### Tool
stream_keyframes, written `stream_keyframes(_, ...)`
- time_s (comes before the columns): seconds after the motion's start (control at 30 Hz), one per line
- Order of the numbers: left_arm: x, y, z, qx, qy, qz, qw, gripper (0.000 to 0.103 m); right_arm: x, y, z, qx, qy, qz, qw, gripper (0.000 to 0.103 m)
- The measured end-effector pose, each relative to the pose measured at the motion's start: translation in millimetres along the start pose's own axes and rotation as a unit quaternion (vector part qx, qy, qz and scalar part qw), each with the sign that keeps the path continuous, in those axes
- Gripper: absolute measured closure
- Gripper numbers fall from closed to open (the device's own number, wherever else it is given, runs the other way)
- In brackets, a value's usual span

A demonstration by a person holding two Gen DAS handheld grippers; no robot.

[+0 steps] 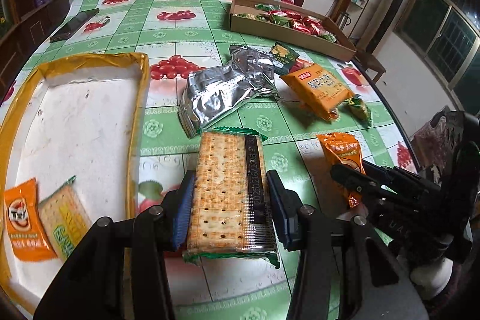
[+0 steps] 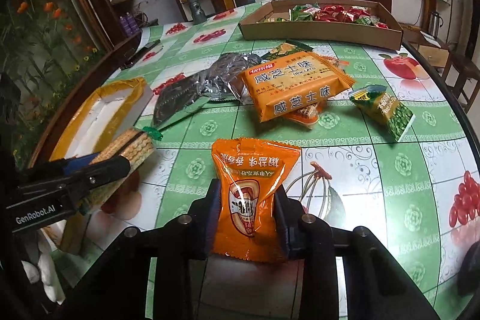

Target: Organize snacks

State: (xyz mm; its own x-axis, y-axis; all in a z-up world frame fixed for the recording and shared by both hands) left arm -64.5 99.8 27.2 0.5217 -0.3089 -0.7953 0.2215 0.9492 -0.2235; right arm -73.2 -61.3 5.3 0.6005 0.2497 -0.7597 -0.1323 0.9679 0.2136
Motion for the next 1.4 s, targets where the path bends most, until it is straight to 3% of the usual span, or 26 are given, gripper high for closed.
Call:
stream_keyframes(0.37,-44,48,-4,-0.065,-0.052,-0.013,0.9965,0.059,-25,26,1,-0.013,-0.010,0.031,0.999,0.069)
stream_keyframes(0.7,-79,122,-20,-0.165,-0.102,-0.019,0.9808,0.059,-16,84,2,-0.061,0.006,0.060,0.996,0.068)
stream_keyframes(1.2,-79,181,-37,-0.227,-0.119,-0.015,0.9664,0.058,2,169,14,-0.120,0.026,0.117,0.985,0.068)
stream_keyframes(1.4,-79,192,-36,-0.223,-0.124,0.009,0.9669,0.059,26,205,16,-0.144,0.050,0.129,0.980,0.068)
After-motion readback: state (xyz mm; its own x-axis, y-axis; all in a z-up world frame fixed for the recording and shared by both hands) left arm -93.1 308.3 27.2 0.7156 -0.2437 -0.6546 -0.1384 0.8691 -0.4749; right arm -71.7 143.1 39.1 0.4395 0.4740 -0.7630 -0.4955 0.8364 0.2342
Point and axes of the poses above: each gripper's, at about its wrist camera, not at the fingertips, and x roughly the way its jaws point, y to its left, z to its top, the point moved 3 cm from there along x, roughly the way its jaws point, and after that the axes turned 2 degrees about -x, right-handed, at the moved point
